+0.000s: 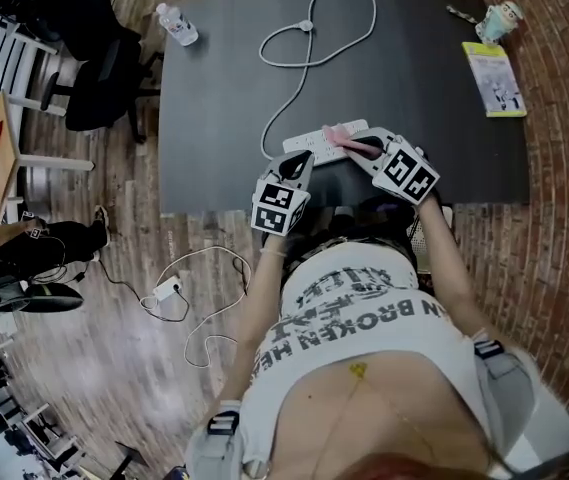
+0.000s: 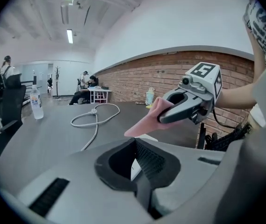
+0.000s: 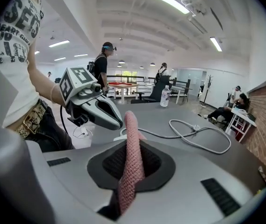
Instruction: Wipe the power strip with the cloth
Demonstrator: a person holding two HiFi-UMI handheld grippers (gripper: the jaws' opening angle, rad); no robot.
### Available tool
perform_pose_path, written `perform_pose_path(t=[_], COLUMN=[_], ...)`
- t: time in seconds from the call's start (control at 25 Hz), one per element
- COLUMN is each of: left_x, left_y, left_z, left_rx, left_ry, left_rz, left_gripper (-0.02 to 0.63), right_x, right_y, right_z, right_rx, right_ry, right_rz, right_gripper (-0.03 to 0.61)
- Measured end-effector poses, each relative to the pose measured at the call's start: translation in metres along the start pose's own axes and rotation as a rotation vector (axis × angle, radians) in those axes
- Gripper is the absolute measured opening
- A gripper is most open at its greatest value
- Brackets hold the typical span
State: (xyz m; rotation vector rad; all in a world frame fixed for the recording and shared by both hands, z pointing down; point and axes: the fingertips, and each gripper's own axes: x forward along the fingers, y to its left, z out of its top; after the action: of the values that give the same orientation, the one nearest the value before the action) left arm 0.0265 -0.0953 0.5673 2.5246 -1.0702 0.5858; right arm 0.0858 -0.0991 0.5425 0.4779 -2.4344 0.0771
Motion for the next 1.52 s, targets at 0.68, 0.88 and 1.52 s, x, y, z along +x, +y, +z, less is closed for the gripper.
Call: perform_pose_path(t=[0.68, 0.88, 1.52], left_x=[-0.037, -0.052, -0.098], left_y=[-0.019, -0.033, -0.084], left_z=[0.046, 0.072, 0.155], left_rx=[-0.098, -0.079, 0.062], left_ry=[-0.219, -0.276, -0.423], left_rz=[0.099, 0.115, 0.130], left_gripper=[0.008, 0.008, 0.008], right_x=[-0.042, -0.077, -0.149], right_y=[0.007, 0.003, 0.014], right_z=[0.052, 0.072, 0.128], right_rx=[0.109, 0.144, 0.078], right_ry=[-0.341, -0.465, -0.661], right_rz=[-0.008, -0.041, -0.062], right_gripper=[0.017, 0.017, 0.017])
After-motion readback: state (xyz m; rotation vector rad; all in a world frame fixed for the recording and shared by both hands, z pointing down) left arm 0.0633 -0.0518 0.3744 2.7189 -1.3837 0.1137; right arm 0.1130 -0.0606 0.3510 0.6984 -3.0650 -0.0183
